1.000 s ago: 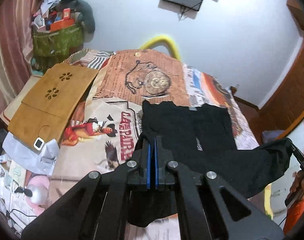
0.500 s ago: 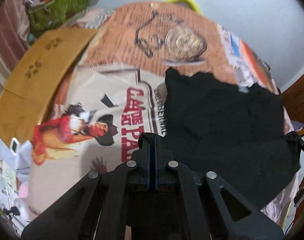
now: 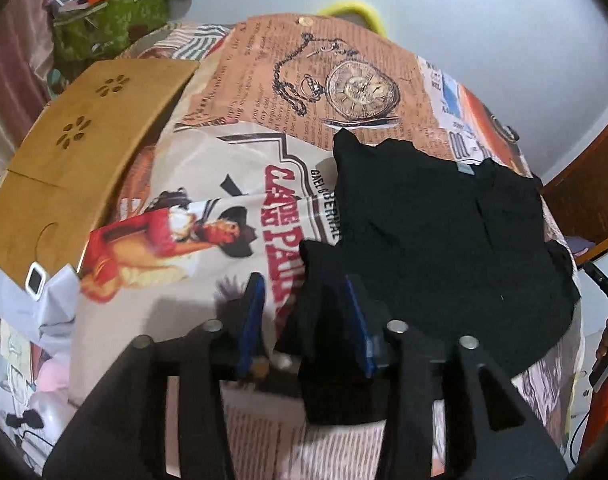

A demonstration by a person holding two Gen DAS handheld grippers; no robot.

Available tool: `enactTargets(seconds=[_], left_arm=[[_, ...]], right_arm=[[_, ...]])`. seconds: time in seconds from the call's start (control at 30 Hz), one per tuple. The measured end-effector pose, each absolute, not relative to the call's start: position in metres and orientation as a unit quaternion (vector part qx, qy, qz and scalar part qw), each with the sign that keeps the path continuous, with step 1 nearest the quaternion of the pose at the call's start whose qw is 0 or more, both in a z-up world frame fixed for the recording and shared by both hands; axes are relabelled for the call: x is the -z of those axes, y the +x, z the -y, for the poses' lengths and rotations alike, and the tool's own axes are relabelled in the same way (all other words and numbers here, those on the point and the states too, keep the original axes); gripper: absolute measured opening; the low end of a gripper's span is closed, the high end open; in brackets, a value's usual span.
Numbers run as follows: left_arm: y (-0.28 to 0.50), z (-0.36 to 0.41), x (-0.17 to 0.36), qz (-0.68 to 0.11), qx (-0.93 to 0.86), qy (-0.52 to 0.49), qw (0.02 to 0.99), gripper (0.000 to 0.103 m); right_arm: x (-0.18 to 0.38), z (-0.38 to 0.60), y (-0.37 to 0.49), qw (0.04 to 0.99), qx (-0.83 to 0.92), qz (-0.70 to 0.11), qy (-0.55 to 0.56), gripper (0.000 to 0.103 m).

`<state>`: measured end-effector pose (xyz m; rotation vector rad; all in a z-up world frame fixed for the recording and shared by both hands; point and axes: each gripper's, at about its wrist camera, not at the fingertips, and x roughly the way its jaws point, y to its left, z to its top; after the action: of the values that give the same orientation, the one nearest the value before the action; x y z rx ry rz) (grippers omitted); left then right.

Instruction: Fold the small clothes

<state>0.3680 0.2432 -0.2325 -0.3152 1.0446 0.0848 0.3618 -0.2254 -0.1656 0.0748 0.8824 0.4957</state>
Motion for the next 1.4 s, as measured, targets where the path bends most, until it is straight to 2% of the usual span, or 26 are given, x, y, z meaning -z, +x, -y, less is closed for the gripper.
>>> enactTargets(seconds=[0.03, 0.33, 0.4, 0.47, 0.63, 0.7, 0.73, 0.77, 0.87, 1.1, 1.4], left_arm=[[0.361, -0.244, 0.231, -0.495, -0.043, -0.153, 0.854, 0.050], [0.345, -0.242, 0.248, -0.506, -0.048, -0.175, 0.843, 0.049], [0.348, -0.238, 0.252, -0.508, -0.045, -0.171, 0.843, 0.039], [0.350, -0.233, 0.256, -0.515, -0.043, -0.160, 0.841, 0.023], [0.351, -0.226, 0.261, -0.514, -0.051, -0.151, 0.843, 0.011], [0.350, -0.226, 0.260, -0.510, -0.051, -0.154, 0.845, 0.009], [0.348, -0.225, 0.258, -0.507, -0.052, -0.154, 0.847, 0.008], [0.347, -0.225, 0.255, -0.503, -0.053, -0.151, 0.849, 0.008], [0.342, -0.224, 0.237, -0.486, -0.053, -0.143, 0.860, 0.008], [0.341, -0.222, 0.180, -0.435, -0.038, -0.145, 0.888, 0.008], [0.395, -0.230, 0.130, -0.401, -0.047, -0.148, 0.903, 0.008]], right_arm=[[0.163, 0.227, 0.359, 0.876, -0.237, -0.419, 0.035, 0.041], [0.176, 0.239, 0.341, 0.873, -0.222, -0.432, 0.043, 0.043], [0.186, 0.238, 0.340, 0.867, -0.221, -0.443, 0.050, 0.043], [0.195, 0.235, 0.341, 0.864, -0.218, -0.451, 0.045, 0.043], [0.211, 0.236, 0.350, 0.868, -0.205, -0.449, 0.053, 0.043], [0.216, 0.237, 0.353, 0.866, -0.203, -0.453, 0.053, 0.032], [0.219, 0.236, 0.354, 0.861, -0.209, -0.460, 0.057, 0.017], [0.220, 0.235, 0.355, 0.856, -0.215, -0.467, 0.060, 0.009], [0.211, 0.232, 0.348, 0.863, -0.218, -0.454, 0.045, 0.007], [0.147, 0.231, 0.337, 0.888, -0.245, -0.388, 0.041, 0.005], [0.090, 0.201, 0.368, 0.908, -0.254, -0.331, 0.021, 0.004]])
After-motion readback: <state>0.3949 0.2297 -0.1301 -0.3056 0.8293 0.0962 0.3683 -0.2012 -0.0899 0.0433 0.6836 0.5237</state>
